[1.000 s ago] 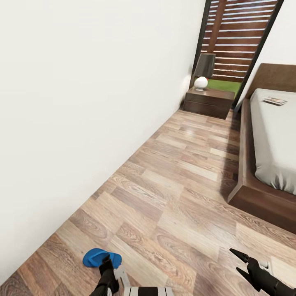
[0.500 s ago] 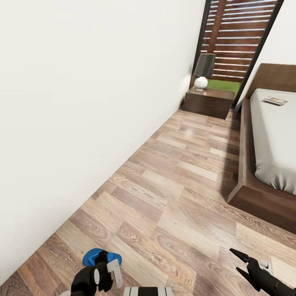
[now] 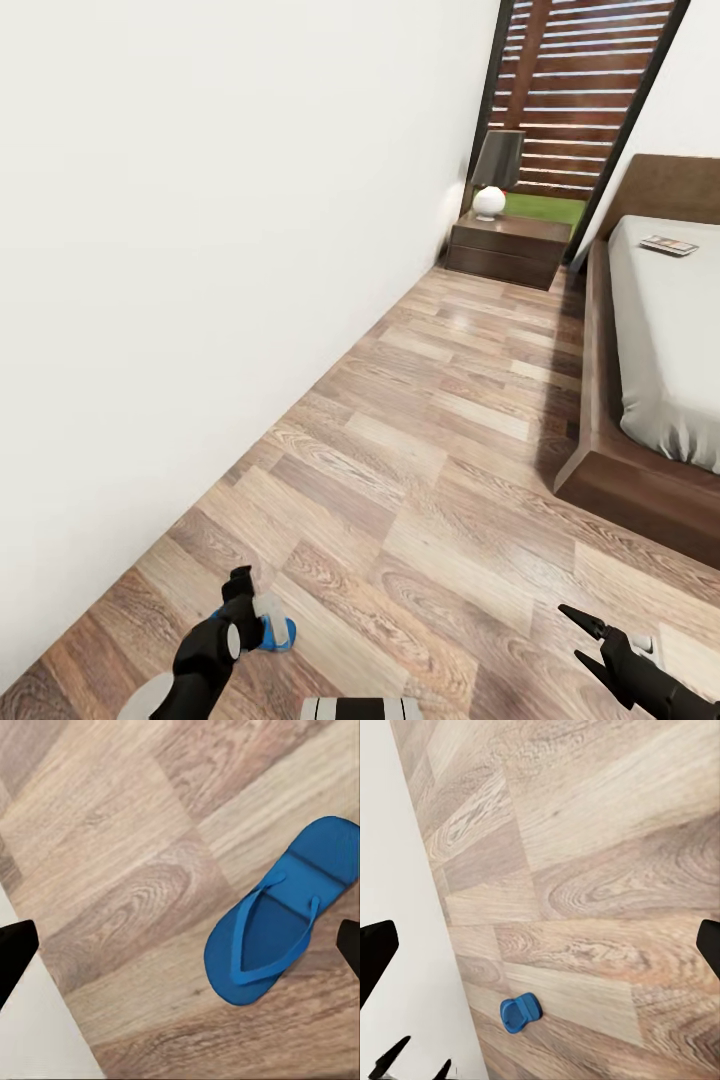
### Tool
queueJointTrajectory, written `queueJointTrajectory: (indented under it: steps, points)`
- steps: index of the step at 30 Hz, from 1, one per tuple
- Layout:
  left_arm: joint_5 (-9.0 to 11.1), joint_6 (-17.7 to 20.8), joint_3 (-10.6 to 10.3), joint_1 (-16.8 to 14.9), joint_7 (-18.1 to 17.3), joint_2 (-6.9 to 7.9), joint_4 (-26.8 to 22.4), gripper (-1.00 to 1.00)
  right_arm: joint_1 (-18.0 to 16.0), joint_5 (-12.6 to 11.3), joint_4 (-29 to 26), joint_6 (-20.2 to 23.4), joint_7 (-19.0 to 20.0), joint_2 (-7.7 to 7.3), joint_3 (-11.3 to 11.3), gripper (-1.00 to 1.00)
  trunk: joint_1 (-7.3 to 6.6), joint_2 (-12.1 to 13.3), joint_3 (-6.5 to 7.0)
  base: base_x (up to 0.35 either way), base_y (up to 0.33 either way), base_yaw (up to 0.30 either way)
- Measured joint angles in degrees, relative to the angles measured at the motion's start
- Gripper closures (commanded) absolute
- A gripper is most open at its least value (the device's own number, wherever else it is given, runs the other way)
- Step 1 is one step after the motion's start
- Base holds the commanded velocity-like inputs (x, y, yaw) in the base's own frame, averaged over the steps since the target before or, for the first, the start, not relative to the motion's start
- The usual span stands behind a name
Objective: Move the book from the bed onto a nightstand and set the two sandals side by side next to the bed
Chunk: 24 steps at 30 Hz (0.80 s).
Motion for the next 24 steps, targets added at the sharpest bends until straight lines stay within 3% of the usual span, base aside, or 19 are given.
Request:
queueJointTrajectory:
  steps: [4, 8, 24]
  points:
    - [0.08, 0.05, 0.04, -0.15, 4.32, -0.06, 2.18, -1.0, 0.0, 0.0, 0.0, 0.0, 0.0, 0.0, 0.0, -1.0, 0.0, 0.0, 0.0, 0.0, 0.0, 0.0]
    - [0.08, 0.08, 0.04, -0.2, 6.46, -0.03, 3.92, -1.0, 0.01, 0.0, 0.0, 0.0, 0.0, 0.0, 0.0, -1.0, 0.0, 0.0, 0.0, 0.0, 0.0, 0.0]
    - [0.03, 3.11, 0.03, -0.31, 7.41, 0.2, 4.79, -1.0, -0.01, 0.0, 0.0, 0.0, 0.0, 0.0, 0.0, -1.0, 0.0, 0.0, 0.0, 0.0, 0.0, 0.0]
